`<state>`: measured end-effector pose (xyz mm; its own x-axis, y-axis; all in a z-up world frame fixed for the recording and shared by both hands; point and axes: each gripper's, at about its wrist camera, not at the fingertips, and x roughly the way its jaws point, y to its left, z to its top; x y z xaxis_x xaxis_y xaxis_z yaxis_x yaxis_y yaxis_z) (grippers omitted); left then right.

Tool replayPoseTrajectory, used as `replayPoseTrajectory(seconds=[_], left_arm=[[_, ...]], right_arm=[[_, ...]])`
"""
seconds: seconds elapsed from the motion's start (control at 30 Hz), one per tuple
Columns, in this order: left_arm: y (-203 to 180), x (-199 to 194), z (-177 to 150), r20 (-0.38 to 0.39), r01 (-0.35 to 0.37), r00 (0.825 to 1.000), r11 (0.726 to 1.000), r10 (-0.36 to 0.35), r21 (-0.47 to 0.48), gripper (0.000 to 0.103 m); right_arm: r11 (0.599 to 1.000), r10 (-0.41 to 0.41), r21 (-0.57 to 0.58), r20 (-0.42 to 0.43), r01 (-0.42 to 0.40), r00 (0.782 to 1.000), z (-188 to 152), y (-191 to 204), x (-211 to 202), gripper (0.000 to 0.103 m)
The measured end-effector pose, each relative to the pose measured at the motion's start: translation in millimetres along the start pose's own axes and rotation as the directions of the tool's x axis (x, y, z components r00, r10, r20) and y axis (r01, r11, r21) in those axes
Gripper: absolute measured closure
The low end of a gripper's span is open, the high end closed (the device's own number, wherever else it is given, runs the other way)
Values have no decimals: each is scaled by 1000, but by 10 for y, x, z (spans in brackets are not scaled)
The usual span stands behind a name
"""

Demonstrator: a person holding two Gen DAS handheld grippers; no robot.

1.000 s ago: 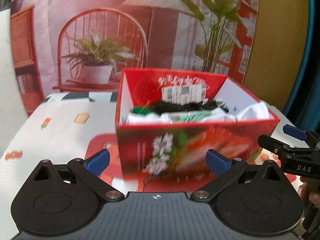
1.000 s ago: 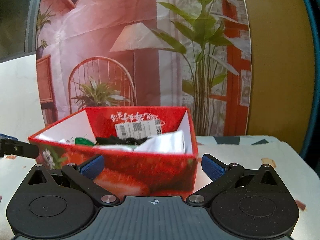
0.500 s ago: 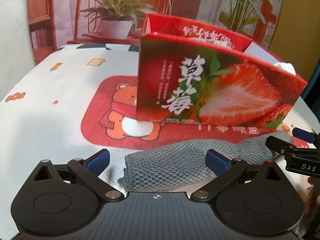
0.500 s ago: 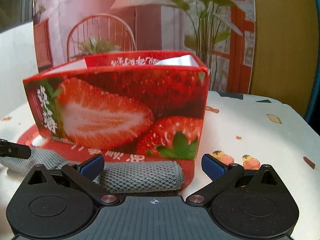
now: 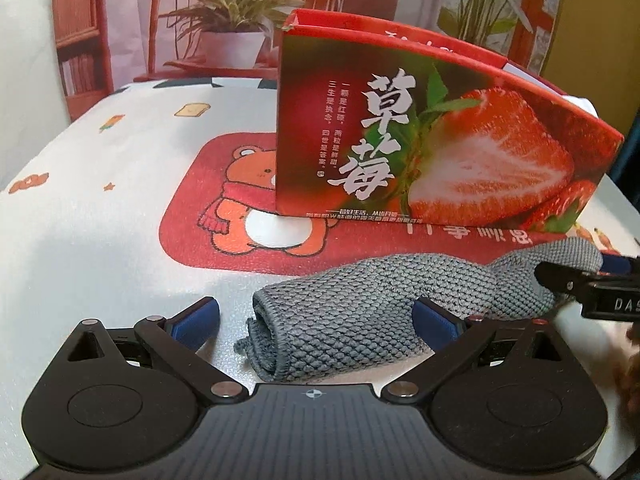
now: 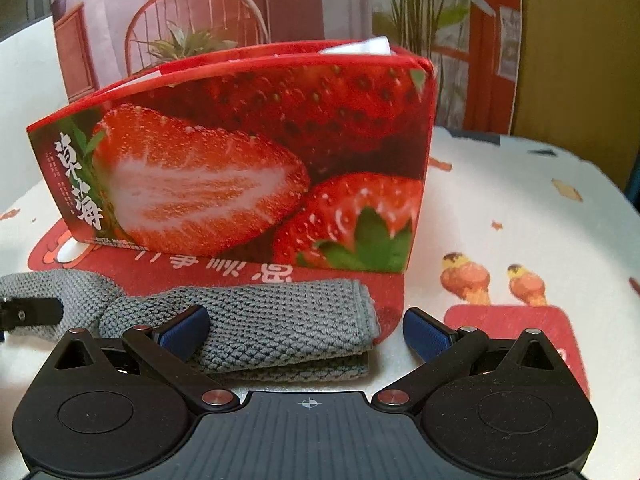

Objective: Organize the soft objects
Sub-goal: 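Move both tools down to the grey knit cloth, then close both tools on the grey knit cloth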

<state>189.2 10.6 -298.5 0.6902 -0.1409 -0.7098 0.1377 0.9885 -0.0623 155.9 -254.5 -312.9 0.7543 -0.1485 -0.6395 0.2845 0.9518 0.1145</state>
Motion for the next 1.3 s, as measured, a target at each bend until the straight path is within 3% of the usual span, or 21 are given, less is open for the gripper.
replayPoseTrajectory(seconds=[0.7,0.9,1.0,1.07,1.2,1.27,1.3], left_arm=[[61,-35,-35,29,30,999,999,-29,-11,0],[102,-58,-36,39,58,998,997,-57,-50,2],[117,-83,-38,55,80,996,995,-77,-66,13],[116,-99,-36,62,104,993,992,-100,-67,26],[103,-111,-49,69,110,992,992,-105,-64,39],[110,-117,-48,71,132,989,989,-127,-66,52],[101,-125,-48,76,130,989,990,-126,-59,54]], right_arm=[[999,39,-13,-4,-39,999,11,-24,-4,0],[998,63,-27,6,-63,998,-1,-27,-23,10],[996,82,-30,13,-81,997,-9,-29,-39,15],[995,101,-27,18,-101,995,-11,-42,-53,19],[993,117,-9,29,-117,993,-15,-70,-72,25],[992,127,0,36,-127,991,-19,-88,-84,29],[991,134,7,40,-134,990,-21,-103,-90,32]])
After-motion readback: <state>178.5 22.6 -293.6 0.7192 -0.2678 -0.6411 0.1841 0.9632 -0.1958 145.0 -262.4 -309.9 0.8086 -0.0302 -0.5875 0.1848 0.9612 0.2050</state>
